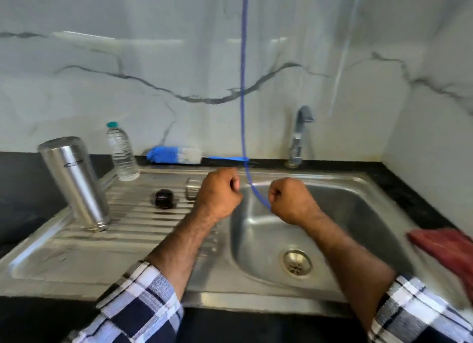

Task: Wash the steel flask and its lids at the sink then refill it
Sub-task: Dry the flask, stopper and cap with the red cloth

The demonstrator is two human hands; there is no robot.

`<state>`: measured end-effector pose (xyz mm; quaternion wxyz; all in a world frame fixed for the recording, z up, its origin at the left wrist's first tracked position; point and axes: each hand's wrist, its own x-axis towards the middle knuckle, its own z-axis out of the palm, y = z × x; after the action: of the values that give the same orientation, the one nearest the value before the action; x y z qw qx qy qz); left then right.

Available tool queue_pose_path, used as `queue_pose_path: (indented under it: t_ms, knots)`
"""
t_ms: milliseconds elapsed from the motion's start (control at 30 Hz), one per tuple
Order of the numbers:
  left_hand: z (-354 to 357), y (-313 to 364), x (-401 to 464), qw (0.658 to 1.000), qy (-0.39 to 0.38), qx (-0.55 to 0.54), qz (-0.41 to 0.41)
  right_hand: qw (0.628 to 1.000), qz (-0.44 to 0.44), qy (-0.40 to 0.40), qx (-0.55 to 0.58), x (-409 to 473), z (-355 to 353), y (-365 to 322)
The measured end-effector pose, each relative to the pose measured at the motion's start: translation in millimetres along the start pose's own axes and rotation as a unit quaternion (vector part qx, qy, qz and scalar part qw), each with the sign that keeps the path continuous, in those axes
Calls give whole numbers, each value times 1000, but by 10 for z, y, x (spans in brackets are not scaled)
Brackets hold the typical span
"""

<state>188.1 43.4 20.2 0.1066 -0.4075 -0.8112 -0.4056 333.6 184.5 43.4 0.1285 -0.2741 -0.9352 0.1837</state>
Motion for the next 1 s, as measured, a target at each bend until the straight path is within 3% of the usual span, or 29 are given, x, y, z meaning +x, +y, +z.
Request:
queue_pose_path:
  t_ms: [100, 300, 367, 500, 667, 767, 900, 1000]
  knots:
    - [355, 457, -146, 987, -144, 70, 23, 995, 28, -52, -74, -355, -222, 369]
    - [871, 946, -415, 923, -344, 166, 41, 974, 87, -177, -109, -795, -527, 853]
    - [944, 1074, -437, 927, -338, 162, 38, 978, 103, -152, -98, -875, -655, 984]
    - [1086, 1474, -445, 956, -253, 137, 57, 991, 94, -33, -91, -1001, -843, 1207]
    - [1363, 1968, -481, 934, -334, 95, 81, 988, 131, -25, -78, -1209, -1042, 1556]
    - [1547, 2207, -490, 944, -320, 32, 77, 975, 189, 60, -96, -1382, -1268, 1840]
    - [1865, 2476, -613, 943, -329, -17, 32, 945, 276, 59, -168, -1642, -1240, 2145]
    - [2085, 2646, -741, 935, -347, -70, -35, 939, 294, 72, -162, -1723, -1153, 2298]
